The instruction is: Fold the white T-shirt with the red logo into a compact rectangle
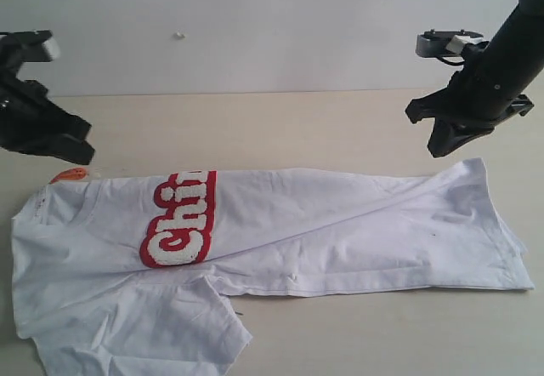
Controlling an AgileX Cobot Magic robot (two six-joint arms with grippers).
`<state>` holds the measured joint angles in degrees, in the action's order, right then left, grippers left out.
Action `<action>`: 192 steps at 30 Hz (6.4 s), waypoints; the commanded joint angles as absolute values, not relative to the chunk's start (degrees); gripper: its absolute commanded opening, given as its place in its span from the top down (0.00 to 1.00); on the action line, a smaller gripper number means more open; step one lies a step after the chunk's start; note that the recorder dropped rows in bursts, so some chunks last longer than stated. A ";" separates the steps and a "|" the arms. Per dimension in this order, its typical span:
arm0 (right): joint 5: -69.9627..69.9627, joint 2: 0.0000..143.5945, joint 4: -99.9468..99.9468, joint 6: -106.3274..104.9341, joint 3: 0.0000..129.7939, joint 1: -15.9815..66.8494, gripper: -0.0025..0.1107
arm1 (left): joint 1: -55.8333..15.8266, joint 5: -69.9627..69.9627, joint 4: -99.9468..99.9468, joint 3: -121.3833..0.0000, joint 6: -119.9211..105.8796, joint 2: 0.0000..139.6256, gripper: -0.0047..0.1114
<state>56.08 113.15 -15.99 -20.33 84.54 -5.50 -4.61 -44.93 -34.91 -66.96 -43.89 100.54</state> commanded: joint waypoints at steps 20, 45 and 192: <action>52.19 112.00 -22.33 -21.05 81.01 -5.37 0.90 | -51.88 -27.51 -13.99 -45.99 -14.08 94.04 0.74; 49.45 112.00 -22.46 -21.37 80.85 -5.37 0.90 | -59.95 -21.45 6.16 -43.45 7.12 99.23 0.55; 50.77 112.00 -24.08 -22.83 80.85 -5.37 0.90 | -29.12 -33.62 1.21 -57.92 -17.64 103.60 0.43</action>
<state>50.90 112.66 -23.52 -22.34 80.96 -5.50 -29.20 -35.94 2.88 -59.12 -16.96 101.97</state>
